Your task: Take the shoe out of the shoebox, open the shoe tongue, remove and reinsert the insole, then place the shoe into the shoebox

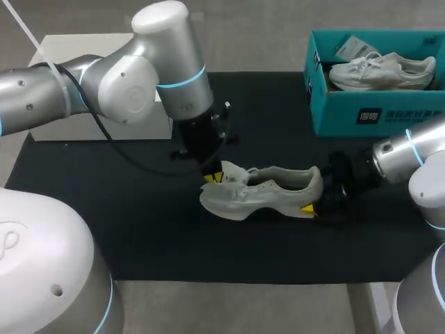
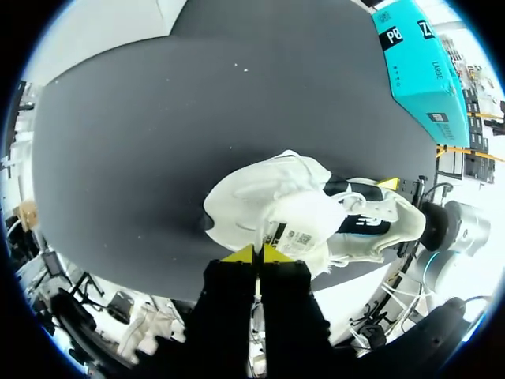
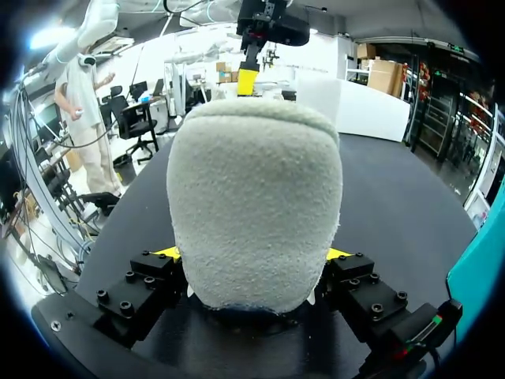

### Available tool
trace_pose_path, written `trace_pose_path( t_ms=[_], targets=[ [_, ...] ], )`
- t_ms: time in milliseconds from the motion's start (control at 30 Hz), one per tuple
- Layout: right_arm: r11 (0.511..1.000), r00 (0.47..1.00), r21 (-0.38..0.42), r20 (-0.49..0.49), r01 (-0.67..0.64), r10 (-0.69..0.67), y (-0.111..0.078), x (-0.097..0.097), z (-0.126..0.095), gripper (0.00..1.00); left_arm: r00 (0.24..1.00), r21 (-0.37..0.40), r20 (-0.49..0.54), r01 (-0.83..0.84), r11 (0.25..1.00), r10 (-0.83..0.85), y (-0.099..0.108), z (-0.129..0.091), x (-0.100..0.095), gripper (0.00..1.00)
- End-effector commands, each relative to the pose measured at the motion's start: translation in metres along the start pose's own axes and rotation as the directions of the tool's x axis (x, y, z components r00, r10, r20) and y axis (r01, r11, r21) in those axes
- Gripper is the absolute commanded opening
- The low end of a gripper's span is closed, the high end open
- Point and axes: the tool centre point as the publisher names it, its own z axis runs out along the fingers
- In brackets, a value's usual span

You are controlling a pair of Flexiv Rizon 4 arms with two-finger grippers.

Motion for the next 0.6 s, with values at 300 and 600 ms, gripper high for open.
trace_pose_path(
  t_ms=[300, 600],
  targets=[
    [1.000, 1.000, 0.001, 0.002, 0.000, 0.000, -0.001, -0.002, 0.004, 0.00, 0.998, -0.089, 0.050, 0.043, 0.995, -0.039, -0.008, 0.033, 0.006, 1.00],
    [1.000, 1.000, 0.001, 0.002, 0.000, 0.000, -0.001, -0.002, 0.004, 0.00, 0.937, -0.071, -0.002, -0.350, 0.934, 0.350, -0.012, -0.010, 0.026, 1.00]
  ],
)
